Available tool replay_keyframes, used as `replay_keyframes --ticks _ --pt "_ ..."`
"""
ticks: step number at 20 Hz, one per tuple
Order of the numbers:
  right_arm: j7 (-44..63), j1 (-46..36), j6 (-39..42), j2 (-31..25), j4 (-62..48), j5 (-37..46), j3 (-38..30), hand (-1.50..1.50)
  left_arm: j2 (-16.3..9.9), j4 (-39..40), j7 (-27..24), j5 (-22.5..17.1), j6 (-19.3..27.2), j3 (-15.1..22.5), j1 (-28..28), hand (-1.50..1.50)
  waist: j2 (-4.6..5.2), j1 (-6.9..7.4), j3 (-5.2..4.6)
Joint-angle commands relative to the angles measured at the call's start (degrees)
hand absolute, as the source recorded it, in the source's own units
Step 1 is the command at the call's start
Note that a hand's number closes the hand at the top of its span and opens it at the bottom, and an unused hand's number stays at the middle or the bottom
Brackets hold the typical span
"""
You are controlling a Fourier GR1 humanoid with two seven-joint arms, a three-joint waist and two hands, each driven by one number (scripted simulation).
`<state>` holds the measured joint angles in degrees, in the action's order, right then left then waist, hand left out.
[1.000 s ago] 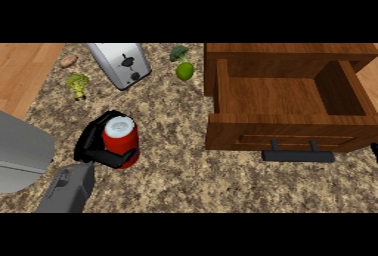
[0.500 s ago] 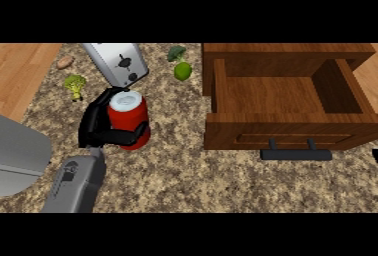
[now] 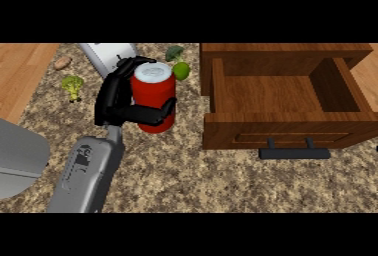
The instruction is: Pick up the can, place it into the drawer and close the drawer
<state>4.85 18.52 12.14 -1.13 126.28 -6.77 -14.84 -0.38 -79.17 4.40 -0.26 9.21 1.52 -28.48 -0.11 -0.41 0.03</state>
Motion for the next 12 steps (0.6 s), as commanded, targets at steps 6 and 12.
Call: replay_keyframes --ticks 6,12 --pt "-1.5 -0.8 0.2 -0.2 -1.8 -0.2 -1.2 -1.5 0.4 0.6 12.4 1.8 10.7 8.2 -16.2 1.5 0.02 -0.24 0.01" --pt "-1.6 0.3 0.7 0.9 -1.5 0.0 -0.7 -1.5 0.4 11.2 10.6 -0.7 14.9 7.7 -27.5 1.5 0.18 -0.67 0.0"
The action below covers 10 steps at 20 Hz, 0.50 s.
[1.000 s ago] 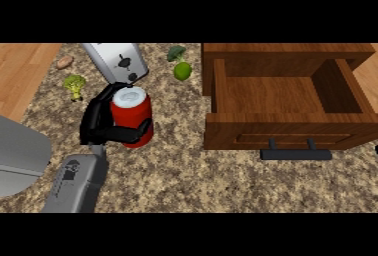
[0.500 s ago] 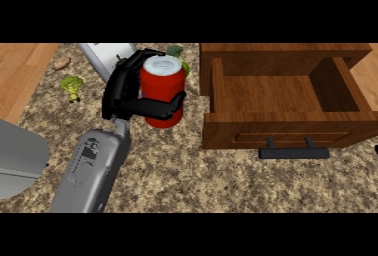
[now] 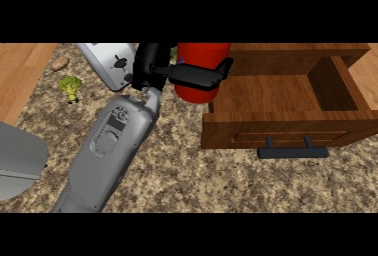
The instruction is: Pick up the can, place it into the drawer and close the drawer
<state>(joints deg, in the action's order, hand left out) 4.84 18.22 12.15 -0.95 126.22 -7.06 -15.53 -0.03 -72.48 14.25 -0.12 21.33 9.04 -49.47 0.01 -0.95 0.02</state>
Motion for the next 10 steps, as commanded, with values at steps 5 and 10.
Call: replay_keyframes --ticks 5,10 --pt "0.2 -1.6 1.7 -2.2 -1.0 -3.1 -3.3 -1.5 0.0 11.0 2.4 -5.1 10.6 7.3 -14.5 1.5 0.11 -0.73 0.03" --pt "0.6 -6.9 0.3 -3.8 -6.2 -0.8 -3.9 -1.5 0.0 20.3 1.5 -7.0 6.9 2.2 -23.6 1.5 0.29 -0.41 0.04"
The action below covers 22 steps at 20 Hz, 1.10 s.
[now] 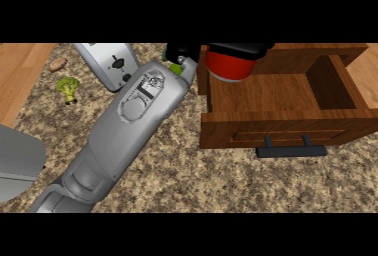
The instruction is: Pick up the can, place it into the drawer and close the drawer
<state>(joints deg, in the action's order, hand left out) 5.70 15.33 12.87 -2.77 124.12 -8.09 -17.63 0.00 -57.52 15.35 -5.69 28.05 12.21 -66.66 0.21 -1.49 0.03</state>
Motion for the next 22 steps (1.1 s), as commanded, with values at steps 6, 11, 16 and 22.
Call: replay_keyframes --ticks 6,11,16,22 --pt "1.3 0.1 -0.1 1.3 2.3 1.1 2.1 -1.5 0.0 15.6 -1.5 -7.0 2.7 1.7 -13.6 1.5 0.18 -1.13 0.03" --pt "-0.6 -1.1 0.1 1.2 -1.2 1.2 1.2 -1.5 0.0 22.6 -5.5 -9.4 1.5 2.4 -16.5 1.5 0.35 -1.09 0.06" --pt "-2.8 -1.4 0.1 1.7 -3.1 3.3 1.9 -1.5 0.0 27.6 -7.9 -12.7 4.8 6.4 -19.6 1.5 0.65 -2.47 0.12" --pt "0.5 -2.0 0.2 1.6 0.4 2.9 3.7 -1.5 0.0 31.3 -10.5 -17.6 5.0 10.5 -18.5 1.5 0.95 -4.13 0.12"
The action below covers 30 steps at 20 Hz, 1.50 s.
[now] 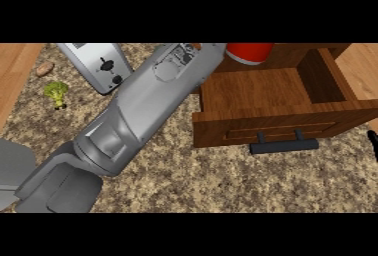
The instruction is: Pick up the can, place it into the drawer and close the drawer
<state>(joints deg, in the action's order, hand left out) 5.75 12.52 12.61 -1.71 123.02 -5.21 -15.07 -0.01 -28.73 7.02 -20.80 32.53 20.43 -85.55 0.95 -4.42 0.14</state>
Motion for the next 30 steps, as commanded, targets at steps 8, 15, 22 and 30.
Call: replay_keyframes --ticks 8,15,22,30 --pt "1.6 -4.2 -1.8 -0.1 -1.3 1.7 0.9 -1.5 0.0 5.1 -4.1 -5.0 3.6 7.6 -0.2 1.5 0.31 -0.86 0.01" --pt "1.2 -6.3 -0.8 -2.6 -3.5 -1.0 -2.2 -1.5 0.0 7.4 -7.2 -5.5 4.4 11.7 1.3 1.5 0.66 -2.1 0.06" --pt "3.1 -7.6 -1.1 -2.4 -2.4 0.2 -0.1 -1.5 0.0 9.2 -8.2 -7.0 7.4 14.0 2.1 -1.5 0.95 -2.91 0.04" --pt "0.8 -6.3 -0.2 -1.4 -1.5 -0.1 1.0 -1.5 0.0 8.8 -11.0 -9.6 11.4 15.2 4.4 -1.5 0.99 -3.13 0.04"
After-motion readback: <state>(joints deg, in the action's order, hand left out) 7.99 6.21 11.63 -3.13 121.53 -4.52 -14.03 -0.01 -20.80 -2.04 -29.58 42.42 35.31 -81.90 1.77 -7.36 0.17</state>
